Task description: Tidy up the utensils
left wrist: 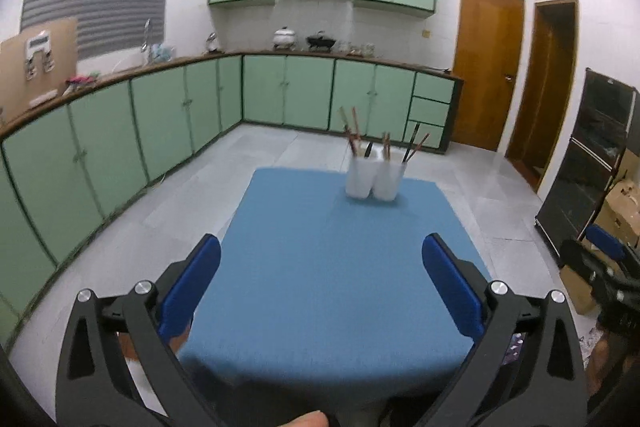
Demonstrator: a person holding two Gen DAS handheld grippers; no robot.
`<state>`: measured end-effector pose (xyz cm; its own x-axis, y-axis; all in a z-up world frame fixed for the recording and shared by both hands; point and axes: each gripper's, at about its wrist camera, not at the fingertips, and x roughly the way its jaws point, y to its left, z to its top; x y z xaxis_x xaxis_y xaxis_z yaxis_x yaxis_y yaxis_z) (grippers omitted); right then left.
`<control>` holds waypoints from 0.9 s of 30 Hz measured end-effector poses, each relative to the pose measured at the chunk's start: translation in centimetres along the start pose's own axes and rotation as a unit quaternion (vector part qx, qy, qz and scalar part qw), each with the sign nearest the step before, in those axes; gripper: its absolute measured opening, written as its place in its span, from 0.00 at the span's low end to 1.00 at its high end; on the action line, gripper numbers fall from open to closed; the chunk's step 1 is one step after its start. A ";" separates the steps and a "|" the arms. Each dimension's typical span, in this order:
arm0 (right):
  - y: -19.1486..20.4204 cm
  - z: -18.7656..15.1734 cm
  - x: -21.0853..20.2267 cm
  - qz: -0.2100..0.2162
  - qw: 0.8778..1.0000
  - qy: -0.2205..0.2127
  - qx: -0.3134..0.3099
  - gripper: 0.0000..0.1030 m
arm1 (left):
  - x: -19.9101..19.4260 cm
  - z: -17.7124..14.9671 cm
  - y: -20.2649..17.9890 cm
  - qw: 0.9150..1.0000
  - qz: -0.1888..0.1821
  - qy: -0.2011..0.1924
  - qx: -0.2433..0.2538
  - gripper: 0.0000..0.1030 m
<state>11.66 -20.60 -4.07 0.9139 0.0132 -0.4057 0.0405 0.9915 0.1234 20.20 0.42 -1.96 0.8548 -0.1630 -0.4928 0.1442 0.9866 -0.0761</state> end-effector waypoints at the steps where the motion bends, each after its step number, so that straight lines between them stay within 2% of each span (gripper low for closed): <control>1: 0.5 -0.3 -0.6 -0.002 1.000 0.002 -0.003 0.94 | -0.8 -0.6 0.1 1.000 0.002 0.007 -0.002 0.95; 6: 2.4 -2.1 -3.8 -0.006 1.000 0.006 -0.017 0.94 | -4.9 -3.1 -0.4 1.000 0.012 -0.002 0.029 0.95; 12: 3.0 -2.6 -5.6 -0.013 1.000 0.005 -0.020 0.94 | -8.9 -5.4 -1.2 0.999 0.001 -0.006 0.036 0.95; 14: 2.9 -2.5 -5.9 -0.017 1.000 0.004 -0.022 0.94 | -9.8 -6.0 -1.6 0.999 0.015 -0.012 0.041 0.95; 23: 2.4 -3.0 -8.2 -0.019 1.000 -0.008 -0.012 0.94 | -13.4 -6.8 -2.1 0.998 0.022 -0.040 0.043 0.95; 27: 2.2 -3.2 -8.2 -0.022 1.000 -0.006 -0.011 0.94 | -13.6 -6.6 -1.9 0.999 0.014 -0.034 0.035 0.95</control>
<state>3.01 -18.09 -3.34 0.9165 -0.0322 -0.3988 0.0718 0.9938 0.0847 5.04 0.83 -0.84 0.8905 -0.1380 -0.4335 0.1526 0.9883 -0.0011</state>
